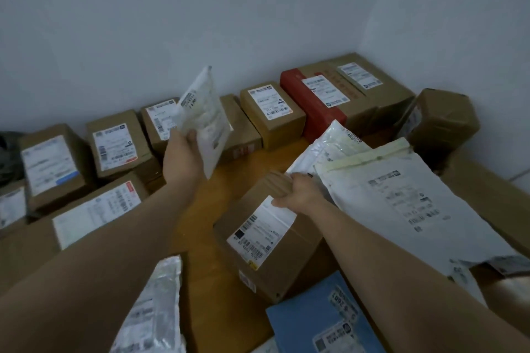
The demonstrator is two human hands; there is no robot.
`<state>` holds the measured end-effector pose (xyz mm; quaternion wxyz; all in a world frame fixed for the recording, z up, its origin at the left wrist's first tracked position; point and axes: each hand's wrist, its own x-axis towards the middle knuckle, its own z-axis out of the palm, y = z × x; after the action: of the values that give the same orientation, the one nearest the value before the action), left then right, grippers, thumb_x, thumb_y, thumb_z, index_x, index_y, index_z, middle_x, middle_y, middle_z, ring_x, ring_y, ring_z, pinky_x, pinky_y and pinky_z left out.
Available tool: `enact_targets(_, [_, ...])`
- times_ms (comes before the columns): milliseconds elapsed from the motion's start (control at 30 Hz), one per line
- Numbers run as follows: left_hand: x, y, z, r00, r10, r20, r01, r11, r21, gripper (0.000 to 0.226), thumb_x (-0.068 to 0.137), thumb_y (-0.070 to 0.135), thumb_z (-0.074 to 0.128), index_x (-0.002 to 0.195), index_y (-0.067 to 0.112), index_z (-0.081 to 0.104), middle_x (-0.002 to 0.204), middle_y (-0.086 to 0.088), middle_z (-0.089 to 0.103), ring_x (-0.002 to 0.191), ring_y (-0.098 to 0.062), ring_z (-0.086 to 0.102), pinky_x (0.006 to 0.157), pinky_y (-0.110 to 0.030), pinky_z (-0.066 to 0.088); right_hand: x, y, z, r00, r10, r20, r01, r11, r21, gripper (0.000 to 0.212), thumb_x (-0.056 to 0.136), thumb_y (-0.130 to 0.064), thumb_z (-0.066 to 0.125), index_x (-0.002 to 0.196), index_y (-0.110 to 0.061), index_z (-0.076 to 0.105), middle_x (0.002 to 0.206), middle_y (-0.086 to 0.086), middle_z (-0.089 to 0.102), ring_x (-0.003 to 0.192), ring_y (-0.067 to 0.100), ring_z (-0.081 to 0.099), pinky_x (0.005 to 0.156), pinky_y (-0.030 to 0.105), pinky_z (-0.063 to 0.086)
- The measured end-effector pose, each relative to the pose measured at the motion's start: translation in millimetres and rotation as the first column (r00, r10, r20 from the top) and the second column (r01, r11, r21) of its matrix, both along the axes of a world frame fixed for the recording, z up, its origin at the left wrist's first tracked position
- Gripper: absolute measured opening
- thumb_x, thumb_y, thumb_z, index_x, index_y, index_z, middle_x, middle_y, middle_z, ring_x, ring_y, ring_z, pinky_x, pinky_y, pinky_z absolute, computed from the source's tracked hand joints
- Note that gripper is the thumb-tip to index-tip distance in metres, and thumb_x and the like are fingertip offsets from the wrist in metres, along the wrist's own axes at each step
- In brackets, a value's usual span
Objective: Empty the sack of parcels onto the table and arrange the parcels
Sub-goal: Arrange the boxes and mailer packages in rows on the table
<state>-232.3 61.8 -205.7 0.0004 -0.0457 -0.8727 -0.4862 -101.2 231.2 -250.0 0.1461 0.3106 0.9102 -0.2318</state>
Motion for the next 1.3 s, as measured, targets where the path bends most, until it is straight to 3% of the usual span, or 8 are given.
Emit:
enact_targets(200, [-18, -32, 2, 0.96, 0.126, 0.249, -0.161, 0.979, 0.125, 0.042, 0.096, 0.011, 0.044, 0.137, 0.005, 0.039, 0.126, -0.007, 0.054, 0.113, -0.026, 0.053, 0.094, -0.038, 0.045, 6, -6, -1, 0.999, -0.005, 0.054, 0.006, 1.0, -0.029, 0.072, 0.077, -0.05, 0.071, 0.136, -0.019, 0.043, 0.138, 0.006, 0.049, 0.127, 0.028, 0.046, 0.099, 0.04, 0.047])
enact_targets(467, [-14, -42, -7, 0.912, 0.066, 0.404, 0.042, 0.967, -0.252, 0.027, 0.092, 0.007, 0.049, 0.116, -0.006, 0.051, 0.112, -0.023, 0.058, 0.105, -0.04, 0.057, 0.087, -0.043, 0.051, 16, -10, -4, 0.996, -0.064, 0.066, 0.067, 0.997, -0.046, 0.07, 0.076, -0.047, 0.072, 0.132, -0.016, 0.046, 0.131, 0.007, 0.052, 0.12, 0.026, 0.051, 0.091, 0.036, 0.047])
enact_targets(667, [32, -36, -13, 0.976, -0.216, 0.037, 0.21, 0.874, -0.437, 0.062, 0.086, 0.015, 0.062, 0.141, 0.009, 0.033, 0.144, -0.015, 0.027, 0.131, -0.031, 0.033, 0.097, -0.042, 0.043, 27, -14, 2, 0.998, -0.062, 0.034, 0.058, 0.991, 0.121, 0.086, 0.072, -0.064, 0.067, 0.132, -0.006, 0.045, 0.132, 0.01, 0.049, 0.124, 0.026, 0.048, 0.095, 0.036, 0.045])
enact_targets(800, [82, -11, -20, 0.74, -0.473, 0.479, 0.672, 0.537, -0.51, 0.118, 0.066, 0.072, 0.065, 0.152, 0.02, 0.003, 0.158, -0.012, 0.0, 0.145, -0.034, 0.008, 0.112, -0.056, 0.021, 37, -21, -2, 0.991, -0.111, 0.069, 0.095, 0.974, 0.204, 0.084, 0.075, -0.075, 0.052, 0.128, -0.01, 0.047, 0.13, 0.01, 0.049, 0.119, 0.026, 0.051, 0.091, 0.037, 0.047])
enact_targets(867, [109, 2, -25, 0.638, -0.498, 0.588, 0.758, 0.269, -0.595, 0.144, 0.05, 0.086, 0.062, 0.148, 0.023, -0.022, 0.155, -0.013, -0.026, 0.144, -0.033, -0.018, 0.11, -0.066, 0.002, 39, -27, -3, 0.991, -0.082, 0.104, 0.053, 0.964, 0.262, 0.078, 0.083, -0.072, 0.042, 0.129, -0.01, 0.048, 0.129, 0.013, 0.052, 0.12, 0.028, 0.051, 0.095, 0.038, 0.047])
enact_targets(933, [128, 8, -28, 0.609, -0.477, 0.633, 0.767, 0.152, -0.624, 0.153, 0.043, 0.087, 0.064, 0.143, 0.024, -0.033, 0.149, -0.015, -0.039, 0.14, -0.033, -0.03, 0.105, -0.072, -0.005, 40, -30, -1, 0.993, -0.055, 0.1, 0.023, 0.954, 0.299, 0.065, 0.09, -0.063, 0.04, 0.123, -0.009, 0.052, 0.122, 0.013, 0.056, 0.112, 0.028, 0.055, 0.09, 0.037, 0.05])
enact_targets(1133, [140, 23, -23, 0.638, -0.401, 0.658, 0.754, 0.151, -0.639, 0.159, 0.039, 0.084, 0.069, 0.144, 0.021, -0.031, 0.145, -0.018, -0.043, 0.136, -0.035, -0.037, 0.101, -0.076, -0.008, 73, -16, 8, 0.988, -0.046, -0.149, 0.111, 0.879, 0.463, 0.042, 0.092, -0.03, 0.051, 0.128, -0.012, 0.045, 0.135, 0.012, 0.044, 0.125, 0.026, 0.041, 0.104, 0.033, 0.032])
enact_targets(1300, [150, 32, -23, 0.654, -0.377, 0.656, 0.748, 0.191, -0.636, 0.161, 0.037, 0.082, 0.072, 0.143, 0.021, -0.032, 0.144, -0.018, -0.044, 0.136, -0.035, -0.036, 0.103, -0.075, -0.005, 99, 7, 28, 0.979, -0.204, -0.015, 0.177, 0.804, 0.567, 0.085, 0.085, -0.037, 0.063, 0.148, -0.019, 0.009, 0.152, 0.018, 0.008, 0.142, 0.036, 0.009, 0.114, 0.051, 0.013])
